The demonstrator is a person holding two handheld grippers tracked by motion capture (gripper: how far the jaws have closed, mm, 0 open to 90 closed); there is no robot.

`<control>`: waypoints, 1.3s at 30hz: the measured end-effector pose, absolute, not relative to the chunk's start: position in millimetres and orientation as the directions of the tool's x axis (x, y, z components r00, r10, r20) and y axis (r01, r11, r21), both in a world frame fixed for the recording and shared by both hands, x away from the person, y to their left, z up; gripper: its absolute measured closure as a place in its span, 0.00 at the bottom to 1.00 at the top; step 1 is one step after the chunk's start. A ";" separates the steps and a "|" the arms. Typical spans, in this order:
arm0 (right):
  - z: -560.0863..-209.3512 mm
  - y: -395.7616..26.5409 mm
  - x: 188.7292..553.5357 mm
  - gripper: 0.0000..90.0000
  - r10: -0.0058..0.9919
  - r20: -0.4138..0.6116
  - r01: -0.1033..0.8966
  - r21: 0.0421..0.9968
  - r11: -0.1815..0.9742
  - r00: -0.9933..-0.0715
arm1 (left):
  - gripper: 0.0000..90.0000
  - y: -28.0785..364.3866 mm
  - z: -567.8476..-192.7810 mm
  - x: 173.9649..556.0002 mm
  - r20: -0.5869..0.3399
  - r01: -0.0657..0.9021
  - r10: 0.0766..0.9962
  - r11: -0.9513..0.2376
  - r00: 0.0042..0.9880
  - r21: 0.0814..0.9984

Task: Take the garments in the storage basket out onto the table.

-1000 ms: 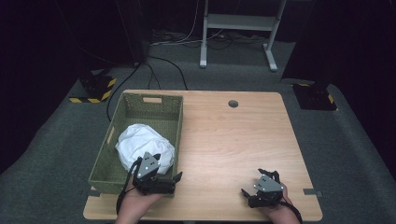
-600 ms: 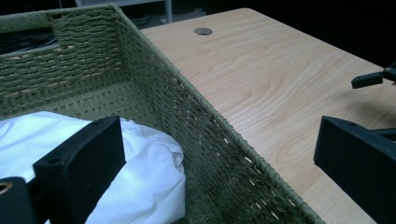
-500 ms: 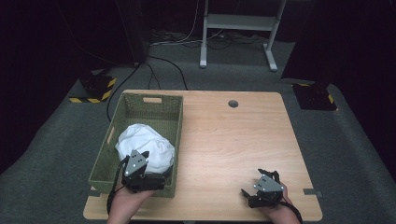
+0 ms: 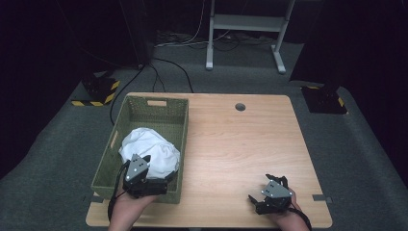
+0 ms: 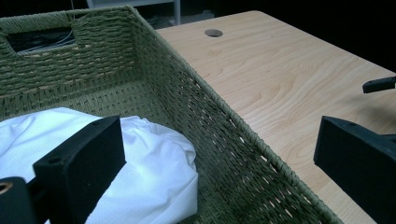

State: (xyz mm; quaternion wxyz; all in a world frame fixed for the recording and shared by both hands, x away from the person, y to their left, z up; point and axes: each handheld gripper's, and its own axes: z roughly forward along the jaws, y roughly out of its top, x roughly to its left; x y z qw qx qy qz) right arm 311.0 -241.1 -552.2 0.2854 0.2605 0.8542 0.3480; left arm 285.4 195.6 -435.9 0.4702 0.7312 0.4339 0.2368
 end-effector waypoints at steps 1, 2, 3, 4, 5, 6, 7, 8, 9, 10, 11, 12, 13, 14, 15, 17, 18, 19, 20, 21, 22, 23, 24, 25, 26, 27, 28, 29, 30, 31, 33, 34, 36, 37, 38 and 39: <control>-552.2 -241.2 311.2 0.01 0.644 -0.306 0.247 0.744 0.622 -0.701 | 0.02 195.7 -435.8 285.3 -0.064 0.412 0.857 -0.180 0.511 0.893; -552.2 -241.2 311.2 0.01 0.644 -0.306 0.247 0.744 0.622 -0.701 | 0.02 195.7 -435.8 285.3 -0.064 0.412 0.857 -0.180 0.511 0.893; -552.1 -241.2 311.2 0.01 0.644 -0.305 0.246 0.744 0.621 -0.702 | 0.02 195.5 -435.6 285.5 -0.064 0.413 0.857 -0.180 0.512 0.893; -552.1 -241.2 311.2 0.01 0.644 -0.305 0.247 0.744 0.621 -0.702 | 0.02 195.4 -435.3 285.7 -0.062 0.412 0.856 -0.182 0.513 0.893; -552.1 -241.4 311.5 0.01 0.643 -0.306 0.246 0.743 0.622 -0.702 | 0.02 194.9 -434.6 286.1 -0.059 0.412 0.856 -0.186 0.513 0.892; -552.1 -241.4 311.5 0.01 0.643 -0.306 0.246 0.743 0.622 -0.702 | 0.02 194.5 -432.8 286.6 -0.056 0.412 0.857 -0.188 0.512 0.892; -552.2 -241.2 311.2 0.01 0.646 -0.307 0.248 0.744 0.621 -0.699 | 0.02 194.6 -430.6 286.7 -0.045 0.403 0.858 -0.194 0.512 0.894; -552.2 -241.1 310.9 0.01 0.644 -0.311 0.244 0.743 0.624 -0.699 | 0.02 194.9 -428.8 286.7 -0.037 0.397 0.858 -0.199 0.513 0.896; -552.2 -240.9 310.5 0.01 0.641 -0.314 0.240 0.742 0.626 -0.700 | 0.02 195.8 -424.7 287.8 -0.028 0.401 0.861 -0.207 0.507 0.892; -552.2 -240.9 310.5 0.01 0.641 -0.314 0.240 0.742 0.626 -0.700 | 0.02 195.8 -424.7 287.8 -0.028 0.401 0.861 -0.207 0.507 0.892; -552.1 -241.1 310.9 0.01 0.640 -0.309 0.242 0.742 0.625 -0.704 | 0.02 197.1 -420.7 289.4 -0.033 0.406 0.861 -0.205 0.507 0.890; -552.1 -241.2 311.0 0.01 0.639 -0.307 0.242 0.743 0.624 -0.705 | 0.02 197.6 -419.1 290.1 -0.031 0.407 0.861 -0.209 0.508 0.889; -552.1 -241.2 311.1 0.01 0.639 -0.307 0.242 0.743 0.624 -0.705 | 0.02 198.4 -416.6 291.5 -0.019 0.401 0.863 -0.215 0.505 0.891; -552.1 -241.2 310.9 0.01 0.638 -0.308 0.241 0.743 0.625 -0.706 | 0.02 199.0 -415.2 292.3 -0.015 0.398 0.865 -0.215 0.501 0.892; -552.1 -241.2 310.7 0.01 0.637 -0.308 0.239 0.743 0.625 -0.707 | 0.02 200.4 -413.3 294.3 -0.017 0.395 0.867 -0.209 0.498 0.894; -552.1 -241.2 310.6 0.01 0.635 -0.309 0.238 0.743 0.626 -0.708 | 0.02 202.4 -411.5 298.2 -0.029 0.398 0.870 -0.195 0.493 0.896; -552.1 -241.2 310.6 0.01 0.635 -0.308 0.238 0.743 0.626 -0.709 | 0.02 203.1 -411.0 299.8 -0.033 0.396 0.869 -0.191 0.493 0.898; -552.1 -241.2 310.5 0.01 0.635 -0.307 0.238 0.743 0.625 -0.709 | 0.02 204.2 -410.5 302.7 -0.036 0.395 0.870 -0.186 0.491 0.899; -552.1 -241.2 310.5 0.01 0.635 -0.307 0.238 0.743 0.625 -0.709 | 0.02 204.2 -410.5 302.7 -0.036 0.395 0.870 -0.186 0.491 0.899; -552.1 -241.2 310.4 0.01 0.635 -0.308 0.237 0.743 0.625 -0.709 | 0.02 205.5 -409.8 307.3 -0.031 0.392 0.875 -0.184 0.482 0.901; -552.1 -241.2 310.4 0.01 0.635 -0.308 0.237 0.744 0.625 -0.709 | 0.02 205.9 -409.6 309.3 -0.028 0.392 0.877 -0.186 0.480 0.901; -552.1 -241.2 310.4 0.01 0.635 -0.307 0.237 0.744 0.625 -0.709 | 0.02 206.9 -409.5 313.1 -0.017 0.396 0.880 -0.196 0.474 0.897; -552.1 -241.2 310.4 0.01 0.634 -0.307 0.237 0.743 0.625 -0.709 | 0.02 207.7 -409.5 315.3 -0.014 0.397 0.883 -0.197 0.469 0.896; -552.1 -241.2 310.4 0.01 0.634 -0.307 0.237 0.744 0.625 -0.709 | 0.02 209.6 -409.8 318.8 -0.015 0.399 0.886 -0.193 0.463 0.896; -552.1 -241.1 310.3 0.01 0.634 -0.308 0.236 0.744 0.626 -0.709 | 0.02 210.9 -410.0 320.9 -0.012 0.402 0.889 -0.195 0.459 0.894; -552.1 -241.0 310.1 0.01 0.636 -0.307 0.239 0.743 0.625 -0.708 | 0.02 213.8 -411.2 325.4 -0.006 0.412 0.895 -0.200 0.447 0.889; -552.1 -241.0 310.1 0.01 0.636 -0.307 0.239 0.743 0.625 -0.708 | 0.02 213.8 -411.2 325.4 -0.006 0.412 0.895 -0.200 0.447 0.889; -552.2 -241.0 310.3 0.01 0.634 -0.308 0.237 0.743 0.626 -0.709 | 0.02 215.5 -412.1 327.5 -0.006 0.417 0.899 -0.197 0.437 0.887; -552.1 -241.1 310.4 0.01 0.634 -0.308 0.237 0.743 0.626 -0.709 | 0.02 217.1 -413.0 329.0 -0.011 0.421 0.902 -0.191 0.432 0.887; -552.1 -241.1 310.4 0.01 0.634 -0.307 0.238 0.743 0.626 -0.709 | 0.02 218.6 -414.1 330.6 -0.017 0.426 0.904 -0.185 0.427 0.886; -552.1 -241.1 310.3 0.01 0.634 -0.308 0.237 0.743 0.626 -0.709 | 0.02 221.5 -416.9 334.6 -0.018 0.438 0.908 -0.184 0.418 0.880; -552.2 -241.0 310.2 0.01 0.634 -0.308 0.236 0.743 0.626 -0.710 | 0.01 222.6 -418.4 337.2 -0.019 0.443 0.909 -0.184 0.416 0.878; -552.2 -241.0 310.1 0.01 0.633 -0.309 0.236 0.743 0.626 -0.709 | 0.01 223.4 -419.3 339.4 -0.018 0.447 0.911 -0.185 0.412 0.875; -552.2 -240.9 310.0 0.01 0.633 -0.310 0.235 0.743 0.627 -0.709 | 0.01 224.1 -420.3 343.2 -0.007 0.452 0.913 -0.195 0.407 0.870; -552.2 -240.9 310.0 0.01 0.633 -0.310 0.235 0.743 0.627 -0.709 | 0.01 224.1 -420.3 343.2 -0.007 0.452 0.913 -0.195 0.407 0.870; -552.2 -241.0 310.1 0.01 0.633 -0.309 0.235 0.743 0.627 -0.709 | 0.01 223.8 -421.1 347.7 0.012 0.459 0.914 -0.215 0.406 0.862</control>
